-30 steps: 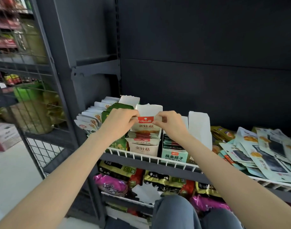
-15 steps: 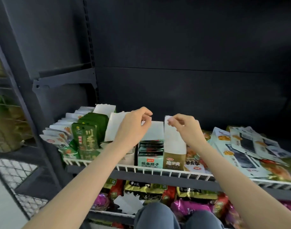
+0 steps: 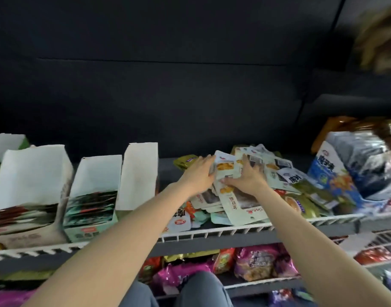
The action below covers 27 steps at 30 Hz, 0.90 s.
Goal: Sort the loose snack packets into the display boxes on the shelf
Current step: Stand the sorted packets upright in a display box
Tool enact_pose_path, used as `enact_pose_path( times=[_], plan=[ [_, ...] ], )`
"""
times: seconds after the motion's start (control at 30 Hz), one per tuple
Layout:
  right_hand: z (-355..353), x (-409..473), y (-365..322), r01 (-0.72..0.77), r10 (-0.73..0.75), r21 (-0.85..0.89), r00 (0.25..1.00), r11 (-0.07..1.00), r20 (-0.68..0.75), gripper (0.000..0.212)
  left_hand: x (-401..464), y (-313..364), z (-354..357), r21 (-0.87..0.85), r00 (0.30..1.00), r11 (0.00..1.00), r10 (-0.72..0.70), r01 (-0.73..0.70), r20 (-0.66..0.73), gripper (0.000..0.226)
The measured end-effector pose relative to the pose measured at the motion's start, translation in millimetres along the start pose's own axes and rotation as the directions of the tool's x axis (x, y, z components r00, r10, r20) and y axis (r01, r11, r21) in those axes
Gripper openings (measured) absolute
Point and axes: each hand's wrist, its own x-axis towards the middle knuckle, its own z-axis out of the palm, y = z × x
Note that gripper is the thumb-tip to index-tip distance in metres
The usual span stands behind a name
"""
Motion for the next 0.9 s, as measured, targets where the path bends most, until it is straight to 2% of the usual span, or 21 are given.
enact_pose_path(
  times=[0.07,0.1,0.13,0.2,0.27,0.37,0.43,0.5,0.57,0.63,0.67,0.77,0.83,0.9],
  plan=[
    [2,7,8,0.038,-0.037,-0.040,0.999,0.998,0.030,0.129,10,-6,14,0.122,0.995,0.992,-0.009,-0.003,0.103,0.057],
    [1,6,9,0.078,-0.076,-0.081,0.997,0.994,0.027,0.118,13,-8,18,0.141,0.991,0.990,-0.015,-0.004,0.133,0.056],
    [0,4,10,0.125,-0.126,-0.139,0.992,0.982,0.003,0.098,14,-10,21,0.136,0.990,0.991,-0.011,-0.009,0.140,0.055],
    [-3,1,6,0.221,-0.234,-0.249,0.972,0.943,-0.021,0.066,15,-10,24,0.132,0.996,0.990,0.028,-0.038,0.081,0.050],
    [-6,-4,1,0.283,-0.303,-0.345,0.953,0.895,-0.005,0.046,14,-10,25,0.096,0.999,0.994,0.053,-0.052,0.000,0.045],
    [-9,-9,0,0.328,-0.359,-0.415,0.933,0.849,0.005,0.031,9,-3,25,-0.131,0.993,0.991,-0.013,-0.003,-0.116,0.053],
    [-14,-12,1,0.356,-0.376,-0.299,0.926,0.885,-0.011,0.034,3,4,20,-0.185,0.985,0.983,-0.025,-0.008,-0.170,0.064],
    [-19,-16,4,0.421,-0.429,-0.097,0.899,0.902,-0.083,0.032,-2,12,12,-0.116,0.969,0.991,0.042,-0.072,-0.243,0.046],
    [-24,-22,5,0.480,-0.449,0.092,0.861,0.872,-0.240,0.021,-10,22,1,-0.046,0.940,0.995,0.070,-0.090,-0.333,0.019],
    [-27,-31,3,0.499,-0.375,0.316,0.847,0.807,-0.378,0.018,-20,27,-12,-0.017,0.900,0.994,0.089,-0.107,-0.426,0.011],
    [-29,-35,1,0.491,-0.327,0.427,0.855,0.759,-0.403,0.021,-26,29,-19,-0.020,0.876,0.992,0.103,-0.127,-0.471,0.010],
    [-34,-48,-14,0.454,-0.272,0.628,0.889,0.632,-0.369,0.024,-47,31,-46,-0.042,0.806,0.983,0.122,-0.179,-0.579,0.017],
    [-37,-63,-32,0.475,-0.328,0.671,0.880,0.570,-0.344,0.014,-67,27,-66,-0.075,0.764,0.979,0.097,-0.187,-0.638,0.027],
    [-37,-80,-55,0.500,-0.389,0.702,0.860,0.507,-0.331,0.013,-91,19,-88,-0.088,0.733,0.976,0.087,-0.198,-0.674,0.027]
  ],
)
